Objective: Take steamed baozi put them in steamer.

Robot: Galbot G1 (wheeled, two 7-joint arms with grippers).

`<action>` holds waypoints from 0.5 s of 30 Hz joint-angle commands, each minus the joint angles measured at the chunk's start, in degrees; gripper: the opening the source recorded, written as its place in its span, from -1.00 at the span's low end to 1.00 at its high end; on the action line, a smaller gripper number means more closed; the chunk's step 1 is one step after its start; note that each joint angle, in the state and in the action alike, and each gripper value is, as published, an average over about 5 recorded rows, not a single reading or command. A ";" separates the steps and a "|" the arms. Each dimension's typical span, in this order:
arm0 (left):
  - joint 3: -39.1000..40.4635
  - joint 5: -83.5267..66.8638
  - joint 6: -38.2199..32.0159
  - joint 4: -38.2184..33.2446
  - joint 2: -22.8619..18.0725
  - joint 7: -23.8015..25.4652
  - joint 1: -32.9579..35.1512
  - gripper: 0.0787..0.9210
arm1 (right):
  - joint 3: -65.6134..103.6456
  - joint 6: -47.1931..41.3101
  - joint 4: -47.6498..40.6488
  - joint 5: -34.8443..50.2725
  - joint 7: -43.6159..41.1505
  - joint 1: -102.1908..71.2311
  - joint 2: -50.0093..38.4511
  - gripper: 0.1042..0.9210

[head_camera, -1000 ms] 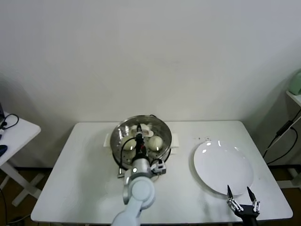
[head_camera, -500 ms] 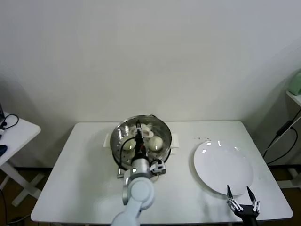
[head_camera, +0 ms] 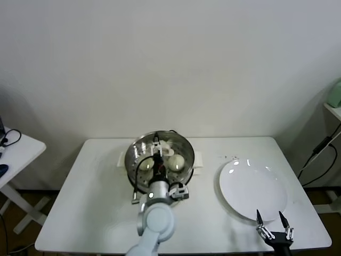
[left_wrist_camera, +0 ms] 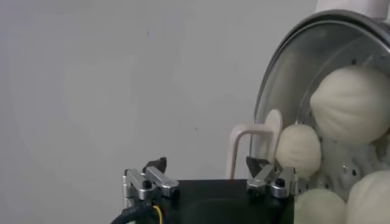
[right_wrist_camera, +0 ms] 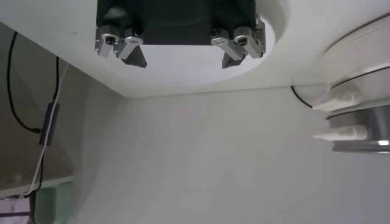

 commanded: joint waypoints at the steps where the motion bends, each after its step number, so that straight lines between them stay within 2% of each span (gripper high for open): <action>1: -0.34 -1.00 -0.34 -4.34 3.48 0.08 2.08 0.77 | -0.12 -0.02 -0.08 -0.09 -0.03 0.00 0.17 0.76; 15: -3.19 -6.02 -2.08 -10.47 8.93 -2.18 8.84 0.77 | -0.65 -0.06 -0.76 -0.26 -0.45 0.36 0.25 0.76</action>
